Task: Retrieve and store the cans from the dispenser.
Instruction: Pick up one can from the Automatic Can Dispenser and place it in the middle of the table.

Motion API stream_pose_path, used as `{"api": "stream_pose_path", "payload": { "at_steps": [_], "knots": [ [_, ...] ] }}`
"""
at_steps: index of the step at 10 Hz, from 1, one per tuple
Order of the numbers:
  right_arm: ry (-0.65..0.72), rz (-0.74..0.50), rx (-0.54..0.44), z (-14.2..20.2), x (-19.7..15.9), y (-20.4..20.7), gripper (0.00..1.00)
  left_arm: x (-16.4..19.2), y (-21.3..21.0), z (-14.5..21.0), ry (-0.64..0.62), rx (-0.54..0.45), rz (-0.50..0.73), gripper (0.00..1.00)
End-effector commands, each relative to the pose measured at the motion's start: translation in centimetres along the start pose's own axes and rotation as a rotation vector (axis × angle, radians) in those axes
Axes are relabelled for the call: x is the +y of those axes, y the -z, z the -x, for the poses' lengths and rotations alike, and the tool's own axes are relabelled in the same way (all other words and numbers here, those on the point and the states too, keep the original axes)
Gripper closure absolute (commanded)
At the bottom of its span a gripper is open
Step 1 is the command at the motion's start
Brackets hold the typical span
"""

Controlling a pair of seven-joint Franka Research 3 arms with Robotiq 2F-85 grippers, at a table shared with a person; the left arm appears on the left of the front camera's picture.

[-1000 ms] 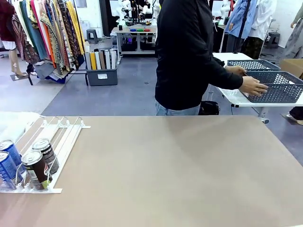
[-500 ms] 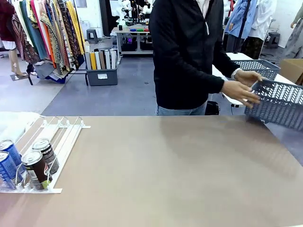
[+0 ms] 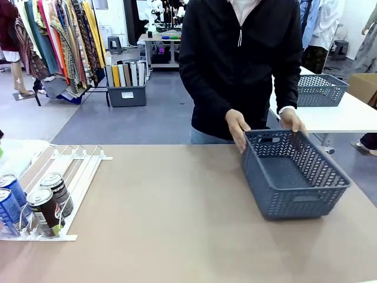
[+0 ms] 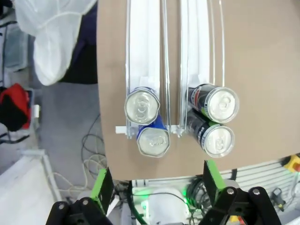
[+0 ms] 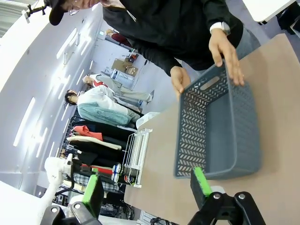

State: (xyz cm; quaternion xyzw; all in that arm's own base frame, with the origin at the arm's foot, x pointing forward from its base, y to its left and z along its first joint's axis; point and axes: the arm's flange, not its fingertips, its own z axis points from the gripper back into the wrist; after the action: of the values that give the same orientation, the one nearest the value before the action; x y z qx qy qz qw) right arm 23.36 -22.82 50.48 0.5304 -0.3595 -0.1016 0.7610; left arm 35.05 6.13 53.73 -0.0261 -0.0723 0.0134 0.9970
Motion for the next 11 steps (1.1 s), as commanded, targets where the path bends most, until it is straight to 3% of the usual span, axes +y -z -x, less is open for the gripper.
{"api": "stream_pose_path", "payload": {
  "at_steps": [1,6,11],
  "knots": [
    [-0.027,-0.023,-0.019,-0.4,0.1,0.2,0.00,0.7,3.5,-1.2,-0.006,0.092,0.063,0.00],
    [-0.027,-0.023,-0.019,-0.4,0.1,0.2,0.00,0.8,9.2,-0.8,-0.045,0.287,0.092,0.00],
    [-0.027,-0.023,-0.019,-0.4,0.1,0.2,0.00,0.2,12.7,0.0,-0.096,0.343,0.080,0.00]
  ]
}}
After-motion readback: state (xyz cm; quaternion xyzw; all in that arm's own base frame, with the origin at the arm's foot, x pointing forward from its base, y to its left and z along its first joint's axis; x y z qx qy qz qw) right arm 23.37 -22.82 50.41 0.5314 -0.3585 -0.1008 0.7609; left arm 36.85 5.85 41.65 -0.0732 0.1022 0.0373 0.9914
